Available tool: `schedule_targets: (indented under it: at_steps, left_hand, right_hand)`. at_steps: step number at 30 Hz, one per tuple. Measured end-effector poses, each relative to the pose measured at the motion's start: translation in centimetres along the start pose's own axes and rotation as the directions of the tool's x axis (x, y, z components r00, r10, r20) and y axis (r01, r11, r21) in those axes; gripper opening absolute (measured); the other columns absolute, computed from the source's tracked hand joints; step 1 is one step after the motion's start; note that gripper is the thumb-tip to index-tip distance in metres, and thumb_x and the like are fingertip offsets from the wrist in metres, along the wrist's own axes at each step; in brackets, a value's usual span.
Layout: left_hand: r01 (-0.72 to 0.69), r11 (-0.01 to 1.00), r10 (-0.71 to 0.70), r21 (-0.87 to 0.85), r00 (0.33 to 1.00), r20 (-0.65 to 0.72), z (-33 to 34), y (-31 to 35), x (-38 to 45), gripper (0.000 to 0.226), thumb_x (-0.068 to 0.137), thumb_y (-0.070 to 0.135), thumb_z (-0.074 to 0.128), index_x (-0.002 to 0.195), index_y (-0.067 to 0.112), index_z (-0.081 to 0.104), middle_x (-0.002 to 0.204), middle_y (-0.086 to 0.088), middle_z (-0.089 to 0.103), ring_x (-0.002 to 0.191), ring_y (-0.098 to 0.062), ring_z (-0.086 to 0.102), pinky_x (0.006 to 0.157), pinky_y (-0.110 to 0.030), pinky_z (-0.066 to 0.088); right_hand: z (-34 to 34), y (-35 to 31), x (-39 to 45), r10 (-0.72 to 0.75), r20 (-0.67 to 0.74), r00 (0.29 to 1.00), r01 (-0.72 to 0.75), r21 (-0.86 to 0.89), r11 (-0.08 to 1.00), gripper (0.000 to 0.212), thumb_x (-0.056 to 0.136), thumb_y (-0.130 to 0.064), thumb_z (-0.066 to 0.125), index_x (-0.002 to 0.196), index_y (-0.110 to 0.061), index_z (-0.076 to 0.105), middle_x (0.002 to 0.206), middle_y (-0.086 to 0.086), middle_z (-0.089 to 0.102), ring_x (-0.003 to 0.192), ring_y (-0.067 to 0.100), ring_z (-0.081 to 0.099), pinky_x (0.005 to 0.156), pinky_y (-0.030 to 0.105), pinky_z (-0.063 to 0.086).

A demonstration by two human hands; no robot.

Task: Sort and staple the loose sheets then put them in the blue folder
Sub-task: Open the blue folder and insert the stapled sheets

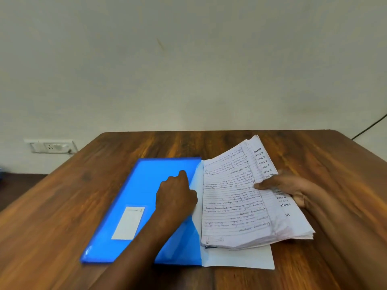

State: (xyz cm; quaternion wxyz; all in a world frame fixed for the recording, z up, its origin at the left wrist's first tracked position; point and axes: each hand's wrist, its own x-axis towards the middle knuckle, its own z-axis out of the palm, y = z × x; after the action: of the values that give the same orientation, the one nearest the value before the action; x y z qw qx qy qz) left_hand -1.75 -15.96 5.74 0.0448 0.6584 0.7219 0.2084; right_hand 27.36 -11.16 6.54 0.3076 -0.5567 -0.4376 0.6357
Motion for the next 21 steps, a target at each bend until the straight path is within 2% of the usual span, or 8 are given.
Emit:
schedule_targets:
  at_steps: [2,4,8,10,12,15,19,21]
  left_hand:
    - [-0.029,0.999,0.029,-0.017,1.0,-0.005,-0.2,0.0,-0.1,0.033,0.095,0.02,0.058,0.127,0.018,0.051,0.111,-0.01,0.067,0.1,-0.032,0.061,0.071,-0.035,0.041]
    - [-0.058,0.998,0.058,-0.033,0.998,-0.009,-0.4,0.0,-0.3,0.039,0.096,0.015,0.056,0.133,0.021,0.048,0.105,-0.008,0.066,0.093,-0.029,0.058,0.069,-0.035,0.043]
    - [-0.158,0.987,0.16,-0.039,0.986,0.057,-0.9,-0.2,0.0,0.027,0.092,0.008,0.053,0.112,0.023,0.061,0.09,0.003,0.058,0.091,-0.022,0.056,0.067,-0.033,0.041]
    - [-0.183,0.983,0.184,-0.016,0.978,0.094,-1.0,-0.3,0.3,0.025,0.089,0.007,0.055,0.103,0.021,0.07,0.098,0.003,0.066,0.098,-0.022,0.061,0.074,-0.035,0.049]
    - [-0.165,0.986,0.164,0.005,0.982,0.092,-1.0,-0.2,0.4,0.026,0.091,0.007,0.056,0.109,0.018,0.072,0.11,-0.002,0.069,0.106,-0.025,0.062,0.084,-0.04,0.055]
    - [-0.15,0.988,0.146,0.046,0.986,0.077,-1.2,0.2,0.4,0.03,0.094,0.009,0.054,0.12,0.015,0.069,0.12,-0.006,0.068,0.113,-0.028,0.06,0.09,-0.04,0.053]
    - [-0.197,0.969,0.178,0.149,0.975,0.133,-1.3,1.2,-0.4,0.028,0.089,0.013,0.066,0.117,0.014,0.066,0.115,-0.007,0.067,0.108,-0.029,0.063,0.078,-0.036,0.053]
    - [-0.257,0.938,0.217,0.23,0.958,0.188,-1.5,1.9,-1.1,0.022,0.086,0.015,0.069,0.107,0.014,0.064,0.11,-0.007,0.066,0.103,-0.029,0.064,0.071,-0.033,0.045]
  right_hand:
    - [0.2,-0.1,0.0,-0.008,0.0,1.0,0.008,-0.002,1.0,0.044,0.087,0.013,0.068,0.131,0.006,0.063,0.123,0.03,0.071,0.115,0.052,0.067,0.107,0.07,0.045]
    - [0.7,-0.3,0.0,-0.011,-0.006,1.0,0.011,-0.003,1.0,0.044,0.086,0.014,0.069,0.129,0.007,0.063,0.121,0.03,0.071,0.113,0.052,0.068,0.106,0.07,0.045]
    - [1.7,-0.5,0.2,-0.014,-0.015,1.0,0.014,-0.011,1.0,0.04,0.087,0.016,0.068,0.126,0.007,0.063,0.117,0.029,0.073,0.107,0.051,0.071,0.095,0.068,0.054]
    - [2.4,-0.5,0.5,-0.008,-0.019,1.0,0.008,-0.011,1.0,0.04,0.087,0.015,0.068,0.126,0.007,0.063,0.116,0.029,0.074,0.106,0.05,0.072,0.096,0.067,0.054]
    - [3.2,-0.5,0.7,0.004,-0.026,1.0,-0.004,-0.008,1.0,0.039,0.087,0.014,0.069,0.125,0.007,0.063,0.115,0.028,0.074,0.104,0.049,0.073,0.093,0.067,0.055]
    - [4.2,0.1,0.7,0.02,-0.04,0.999,-0.019,0.041,0.999,0.036,0.088,0.015,0.068,0.123,0.007,0.065,0.115,0.028,0.074,0.103,0.049,0.073,0.086,0.065,0.059]
    - [5.5,0.9,0.5,0.015,-0.049,0.999,-0.008,0.133,0.991,0.029,0.089,0.019,0.064,0.115,0.007,0.066,0.109,0.028,0.076,0.086,0.044,0.077,0.065,0.057,0.064]
    - [5.8,1.1,0.8,0.005,-0.08,0.997,0.007,0.147,0.989,0.032,0.088,0.02,0.064,0.116,0.006,0.066,0.108,0.027,0.076,0.085,0.043,0.078,0.065,0.056,0.064]
